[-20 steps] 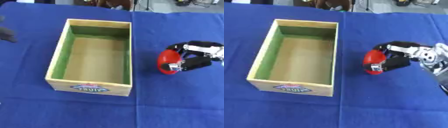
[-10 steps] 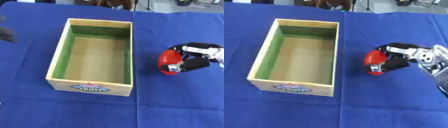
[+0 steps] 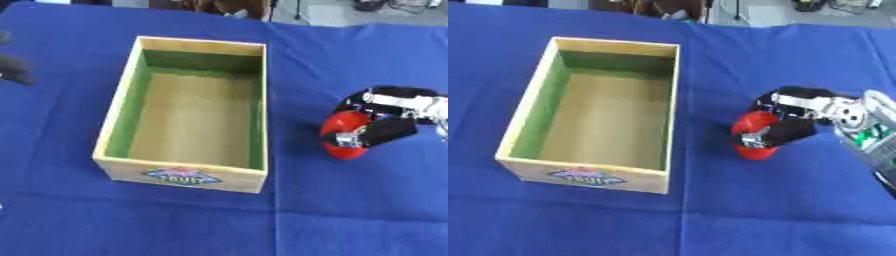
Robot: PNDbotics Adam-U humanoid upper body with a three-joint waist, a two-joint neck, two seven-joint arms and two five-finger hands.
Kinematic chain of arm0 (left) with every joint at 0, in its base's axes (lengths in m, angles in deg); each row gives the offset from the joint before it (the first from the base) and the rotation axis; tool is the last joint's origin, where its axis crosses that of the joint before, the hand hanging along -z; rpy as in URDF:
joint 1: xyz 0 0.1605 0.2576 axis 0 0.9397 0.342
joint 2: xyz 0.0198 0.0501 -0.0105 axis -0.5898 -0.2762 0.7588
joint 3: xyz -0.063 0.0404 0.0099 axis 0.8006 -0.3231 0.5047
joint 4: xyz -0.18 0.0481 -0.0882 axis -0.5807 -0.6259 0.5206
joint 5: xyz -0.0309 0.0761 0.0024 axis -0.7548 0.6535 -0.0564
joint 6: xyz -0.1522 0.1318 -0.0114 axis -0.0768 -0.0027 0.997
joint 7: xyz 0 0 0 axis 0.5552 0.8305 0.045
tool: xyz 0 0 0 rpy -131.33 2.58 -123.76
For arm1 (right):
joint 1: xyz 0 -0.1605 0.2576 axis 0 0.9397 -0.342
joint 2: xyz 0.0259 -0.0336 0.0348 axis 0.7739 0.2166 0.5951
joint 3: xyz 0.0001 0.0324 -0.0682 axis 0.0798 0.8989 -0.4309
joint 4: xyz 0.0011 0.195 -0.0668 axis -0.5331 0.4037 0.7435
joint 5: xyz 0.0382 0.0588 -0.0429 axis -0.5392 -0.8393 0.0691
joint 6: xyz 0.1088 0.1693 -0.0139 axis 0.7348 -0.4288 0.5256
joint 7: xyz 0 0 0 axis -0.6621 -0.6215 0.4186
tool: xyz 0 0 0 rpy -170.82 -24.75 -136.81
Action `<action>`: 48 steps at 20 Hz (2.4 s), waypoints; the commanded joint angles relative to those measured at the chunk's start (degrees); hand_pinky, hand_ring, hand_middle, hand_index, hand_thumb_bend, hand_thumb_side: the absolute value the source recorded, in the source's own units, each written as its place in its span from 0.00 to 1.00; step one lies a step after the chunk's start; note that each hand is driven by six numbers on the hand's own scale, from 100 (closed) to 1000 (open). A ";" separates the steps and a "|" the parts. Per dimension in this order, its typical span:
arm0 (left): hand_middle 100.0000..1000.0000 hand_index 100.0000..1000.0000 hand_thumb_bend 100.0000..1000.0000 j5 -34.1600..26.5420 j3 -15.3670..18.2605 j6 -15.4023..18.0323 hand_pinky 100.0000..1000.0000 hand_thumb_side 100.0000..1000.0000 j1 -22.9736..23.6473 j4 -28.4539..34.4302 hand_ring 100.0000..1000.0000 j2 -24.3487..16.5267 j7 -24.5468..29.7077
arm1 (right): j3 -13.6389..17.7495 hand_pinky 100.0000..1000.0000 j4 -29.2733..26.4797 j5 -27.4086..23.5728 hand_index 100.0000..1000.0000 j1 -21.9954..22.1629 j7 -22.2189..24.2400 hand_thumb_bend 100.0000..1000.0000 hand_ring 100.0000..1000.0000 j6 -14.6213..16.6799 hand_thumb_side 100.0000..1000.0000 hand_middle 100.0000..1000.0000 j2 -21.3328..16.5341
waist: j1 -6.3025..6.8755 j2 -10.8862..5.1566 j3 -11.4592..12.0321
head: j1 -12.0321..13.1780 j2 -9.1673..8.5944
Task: Pick up objects on the table and place them in the box.
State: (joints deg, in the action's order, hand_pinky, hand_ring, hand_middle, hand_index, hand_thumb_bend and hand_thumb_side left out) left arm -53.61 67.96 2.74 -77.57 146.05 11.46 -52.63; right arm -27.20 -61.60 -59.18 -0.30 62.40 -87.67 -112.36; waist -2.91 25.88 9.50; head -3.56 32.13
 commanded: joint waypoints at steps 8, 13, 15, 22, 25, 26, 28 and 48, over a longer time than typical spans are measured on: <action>0.61 0.84 0.00 -0.25 0.10 -0.46 0.44 0.91 -0.56 0.99 0.50 -0.48 0.09 | 0.77 0.37 0.33 1.56 0.68 -0.37 -5.55 0.03 0.43 -0.35 0.24 0.52 -0.87 | 0.10 -0.99 -0.10 | 0.26 -0.30; 0.61 0.84 0.00 -0.19 0.11 -0.58 0.44 0.91 -0.59 0.99 0.50 -0.54 0.08 | 1.54 0.31 -0.44 0.29 0.61 -0.40 -8.58 0.00 0.42 -1.32 0.17 0.51 -1.08 | 0.09 -1.01 -0.17 | 0.36 -0.27; 0.61 0.84 0.00 -0.18 0.11 -0.61 0.44 0.90 -0.59 0.99 0.50 -0.58 0.08 | 1.99 0.26 -1.26 -0.22 0.57 -0.53 -9.72 0.00 0.41 -1.81 0.11 0.50 -1.30 | 0.10 -1.06 -0.23 | 0.36 -0.15; 0.61 0.84 0.00 -0.15 0.09 -0.69 0.43 0.90 -0.53 0.99 0.50 -0.66 0.06 | 3.51 0.18 -4.41 -2.07 0.48 -0.93 -12.35 0.00 0.40 -4.45 0.09 0.47 -2.21 | 0.11 -1.24 -0.42 | 0.50 0.10; 0.61 0.84 0.00 -0.12 0.12 -0.74 0.43 0.90 -0.48 0.99 0.50 -0.71 0.03 | 4.62 0.18 -6.18 -2.97 0.48 -1.32 -13.30 0.00 0.40 -5.43 0.10 0.47 -2.41 | 0.13 -1.35 -0.43 | 0.54 0.29; 0.61 0.84 0.00 -0.12 0.10 -0.75 0.43 0.90 -0.47 0.99 0.50 -0.71 0.04 | 4.92 0.18 -6.72 -3.17 0.48 -1.50 -13.51 0.00 0.41 -5.77 0.10 0.47 -2.52 | 0.11 -1.41 -0.44 | 0.55 0.36; 0.61 0.84 0.00 -0.13 0.06 -0.76 0.43 0.90 -0.48 0.99 0.50 -0.72 0.09 | 5.45 0.18 -7.67 -3.47 0.47 -1.92 -13.82 0.00 0.41 -6.37 0.10 0.47 -2.75 | 0.07 -1.49 -0.49 | 0.58 0.40; 0.61 0.84 0.00 -0.27 -0.25 -1.01 0.43 0.90 -0.11 0.99 0.50 -0.98 0.51 | 5.48 0.17 -6.15 -0.72 0.45 -15.50 -13.76 0.00 0.41 -7.40 0.08 0.47 3.46 | -0.53 -2.74 0.39 | 0.14 0.44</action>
State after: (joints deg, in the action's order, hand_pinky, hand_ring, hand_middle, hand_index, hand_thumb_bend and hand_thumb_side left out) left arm -53.61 67.90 1.74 -77.47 146.05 11.46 -52.21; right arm -22.03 -68.25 -60.85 -14.56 48.56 -95.21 -108.71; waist -3.65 24.90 9.90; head -3.20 32.50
